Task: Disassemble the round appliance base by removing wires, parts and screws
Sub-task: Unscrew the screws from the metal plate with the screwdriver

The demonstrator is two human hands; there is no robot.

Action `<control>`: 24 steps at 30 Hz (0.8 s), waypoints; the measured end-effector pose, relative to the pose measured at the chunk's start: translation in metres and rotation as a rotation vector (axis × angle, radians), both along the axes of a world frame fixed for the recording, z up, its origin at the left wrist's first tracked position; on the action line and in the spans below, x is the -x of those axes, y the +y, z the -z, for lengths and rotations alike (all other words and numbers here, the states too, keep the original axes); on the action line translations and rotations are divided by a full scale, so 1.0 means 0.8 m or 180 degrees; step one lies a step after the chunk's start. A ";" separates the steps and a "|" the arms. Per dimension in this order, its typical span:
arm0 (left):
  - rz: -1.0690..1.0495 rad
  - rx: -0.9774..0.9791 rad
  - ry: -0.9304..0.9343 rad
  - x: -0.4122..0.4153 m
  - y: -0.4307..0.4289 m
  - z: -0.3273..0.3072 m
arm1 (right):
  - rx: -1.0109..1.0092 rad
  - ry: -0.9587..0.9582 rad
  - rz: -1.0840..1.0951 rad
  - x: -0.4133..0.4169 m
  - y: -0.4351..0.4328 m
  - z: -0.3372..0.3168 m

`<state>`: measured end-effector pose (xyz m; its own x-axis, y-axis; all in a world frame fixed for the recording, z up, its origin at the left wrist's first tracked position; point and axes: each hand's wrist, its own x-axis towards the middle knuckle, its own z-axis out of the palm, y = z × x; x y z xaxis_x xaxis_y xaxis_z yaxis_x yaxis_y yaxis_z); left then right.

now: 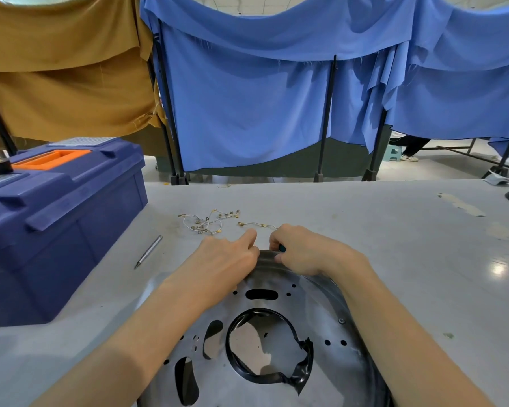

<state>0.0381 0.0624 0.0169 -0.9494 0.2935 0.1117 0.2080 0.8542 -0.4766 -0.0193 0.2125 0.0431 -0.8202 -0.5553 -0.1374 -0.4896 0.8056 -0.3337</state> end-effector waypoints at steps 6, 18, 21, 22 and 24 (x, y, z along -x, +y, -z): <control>0.0093 0.0199 -0.0168 0.003 -0.003 -0.004 | -0.0021 0.0033 -0.0022 0.000 -0.002 0.002; 0.0689 0.0338 0.0402 -0.012 -0.008 -0.013 | 0.0008 0.0103 -0.0052 -0.001 -0.002 0.001; 0.0712 0.0279 0.0329 -0.009 -0.009 -0.005 | 0.0017 0.0095 -0.0054 -0.001 -0.002 0.001; 0.0640 0.0226 0.0324 -0.007 -0.011 -0.001 | 0.0016 0.0093 -0.0054 -0.001 -0.002 0.001; 0.0549 0.0149 0.0332 -0.009 -0.013 0.002 | 0.0015 0.0097 -0.0053 -0.001 -0.003 0.001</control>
<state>0.0453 0.0518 0.0149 -0.8686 0.4580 0.1891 0.2968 0.7865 -0.5416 -0.0184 0.2103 0.0423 -0.8146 -0.5696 -0.1096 -0.5130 0.7957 -0.3221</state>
